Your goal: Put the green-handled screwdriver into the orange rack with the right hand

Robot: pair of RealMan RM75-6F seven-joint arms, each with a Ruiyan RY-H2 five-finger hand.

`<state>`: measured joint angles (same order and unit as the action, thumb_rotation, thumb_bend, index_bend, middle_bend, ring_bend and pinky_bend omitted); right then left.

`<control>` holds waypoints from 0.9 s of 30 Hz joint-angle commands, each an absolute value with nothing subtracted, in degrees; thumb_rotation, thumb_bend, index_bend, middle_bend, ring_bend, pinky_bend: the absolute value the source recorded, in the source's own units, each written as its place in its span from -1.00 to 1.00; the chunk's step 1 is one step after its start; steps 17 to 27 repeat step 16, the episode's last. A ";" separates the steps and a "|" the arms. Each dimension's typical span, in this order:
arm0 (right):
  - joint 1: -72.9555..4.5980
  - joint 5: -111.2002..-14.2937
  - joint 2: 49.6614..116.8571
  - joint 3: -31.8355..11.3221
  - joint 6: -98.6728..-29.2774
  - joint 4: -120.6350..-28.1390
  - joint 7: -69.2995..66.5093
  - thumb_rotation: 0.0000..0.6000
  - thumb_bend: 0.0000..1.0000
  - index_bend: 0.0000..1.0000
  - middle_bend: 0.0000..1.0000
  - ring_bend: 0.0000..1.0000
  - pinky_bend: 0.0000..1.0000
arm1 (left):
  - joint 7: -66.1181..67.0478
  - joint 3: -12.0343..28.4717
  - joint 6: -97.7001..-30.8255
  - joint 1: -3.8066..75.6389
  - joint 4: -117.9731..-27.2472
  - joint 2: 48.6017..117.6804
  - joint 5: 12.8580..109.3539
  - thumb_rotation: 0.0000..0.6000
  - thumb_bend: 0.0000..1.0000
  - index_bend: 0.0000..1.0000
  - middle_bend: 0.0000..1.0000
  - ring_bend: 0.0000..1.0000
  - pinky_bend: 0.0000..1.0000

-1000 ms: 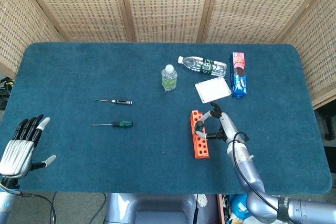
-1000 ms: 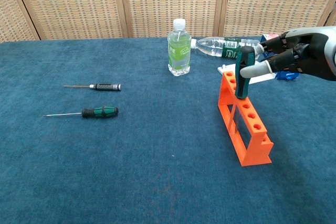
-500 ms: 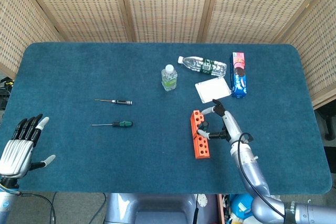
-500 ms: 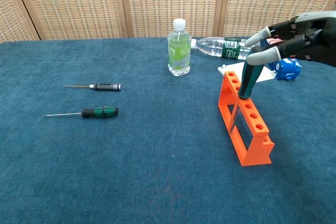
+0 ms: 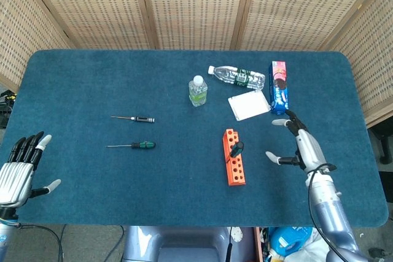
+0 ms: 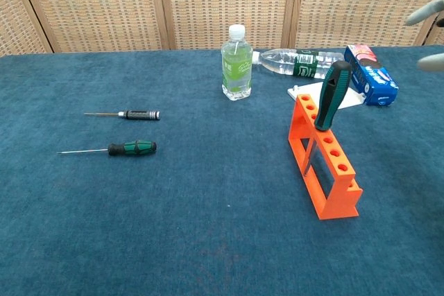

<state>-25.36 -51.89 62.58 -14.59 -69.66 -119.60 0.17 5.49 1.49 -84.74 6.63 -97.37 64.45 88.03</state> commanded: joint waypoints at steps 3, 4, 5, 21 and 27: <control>-15.43 -69.44 61.69 -4.96 -80.14 -109.57 0.86 1.00 -0.63 -0.69 -1.00 -1.00 -1.00 | 6.22 1.39 -84.41 6.65 -97.54 64.55 87.78 1.00 -1.00 -1.00 -1.00 -1.00 -1.00; -14.46 -70.79 62.10 -4.08 -81.41 -108.36 1.26 1.00 -0.63 -0.75 -1.00 -1.00 -1.00 | 6.37 1.36 -84.32 6.66 -97.57 64.57 87.73 1.00 -1.00 -1.00 -1.00 -1.00 -1.00; -13.07 -72.45 62.83 -3.00 -83.41 -106.56 2.11 1.00 -0.64 -0.78 -1.00 -1.00 -1.00 | 6.59 1.30 -84.19 6.66 -97.62 64.58 87.65 1.00 -1.00 -1.00 -1.00 -1.00 -1.00; -6.61 -83.22 67.00 2.28 -92.05 -96.75 9.63 1.00 -0.64 -0.98 -1.00 -1.00 -1.00 | 8.26 0.91 -83.37 6.76 -97.30 65.14 87.37 1.00 -1.00 -1.00 -1.00 -1.00 -1.00; -6.61 -83.22 67.00 2.28 -92.05 -96.75 9.63 1.00 -0.64 -0.98 -1.00 -1.00 -1.00 | 8.26 0.91 -83.37 6.76 -97.30 65.14 87.37 1.00 -1.00 -1.00 -1.00 -1.00 -1.00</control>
